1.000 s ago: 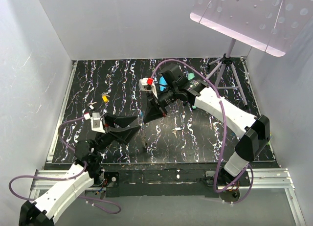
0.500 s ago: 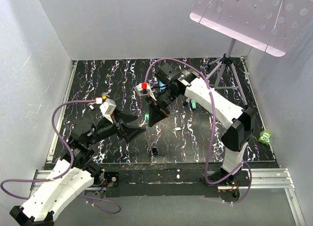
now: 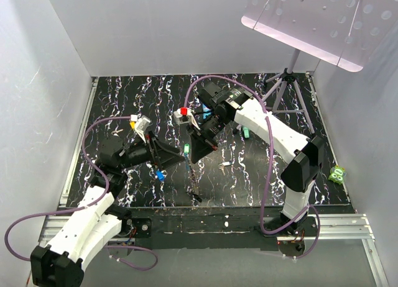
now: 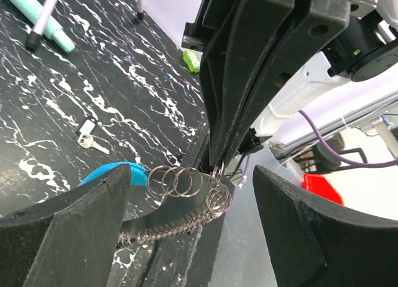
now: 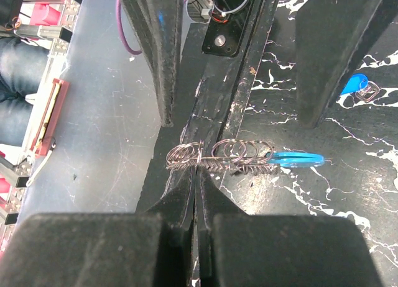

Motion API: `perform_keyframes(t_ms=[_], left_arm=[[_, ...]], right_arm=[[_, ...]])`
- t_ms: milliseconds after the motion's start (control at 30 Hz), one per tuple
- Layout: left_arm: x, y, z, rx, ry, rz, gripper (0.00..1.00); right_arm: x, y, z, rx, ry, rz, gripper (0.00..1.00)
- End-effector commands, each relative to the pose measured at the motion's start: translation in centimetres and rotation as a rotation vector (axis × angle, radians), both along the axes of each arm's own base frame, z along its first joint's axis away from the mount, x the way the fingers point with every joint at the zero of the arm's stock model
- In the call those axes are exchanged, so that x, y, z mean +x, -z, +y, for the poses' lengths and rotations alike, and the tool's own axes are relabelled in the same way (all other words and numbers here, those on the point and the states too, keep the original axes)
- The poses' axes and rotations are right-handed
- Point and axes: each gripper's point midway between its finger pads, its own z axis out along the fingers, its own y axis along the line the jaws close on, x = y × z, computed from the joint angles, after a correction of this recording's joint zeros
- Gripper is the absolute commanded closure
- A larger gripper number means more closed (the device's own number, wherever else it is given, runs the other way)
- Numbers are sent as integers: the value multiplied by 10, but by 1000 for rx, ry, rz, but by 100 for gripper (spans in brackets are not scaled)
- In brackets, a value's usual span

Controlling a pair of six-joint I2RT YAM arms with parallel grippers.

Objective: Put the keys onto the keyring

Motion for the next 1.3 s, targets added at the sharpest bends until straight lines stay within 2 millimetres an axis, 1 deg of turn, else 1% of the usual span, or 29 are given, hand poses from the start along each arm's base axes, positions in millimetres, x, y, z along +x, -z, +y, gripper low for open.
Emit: perform_keyframes(t_ms=[0,367,433,567,767,867,1033,1133,1267], left_arm=[[-15,-19,-4,-66,110,-16,24],[-11,-12,-6,-5,123,-23,33],[-10,-10,-7,7,129,-14,35],[-8,-8,-12,22,148,-6,43],[-10,-5,-15,45,175,1,48],[-12,-6,-17,48,192,-1,52],[-16,-4,-20,52,220,3,56],[-18,-3,-21,53,237,7,60],[-19,0,-22,58,245,13,61]], right_arm=[[-11,-16,-2,51,-24,27,99],[-10,-15,3,46,-29,56,99],[-9,-14,4,43,-28,57,99],[-8,-12,4,37,-25,67,99],[-7,-12,7,35,-22,73,99],[-6,-11,8,34,-23,78,99],[-6,-10,9,32,-23,84,99],[-6,-10,9,30,-22,84,99],[-6,-10,9,28,-20,89,99]])
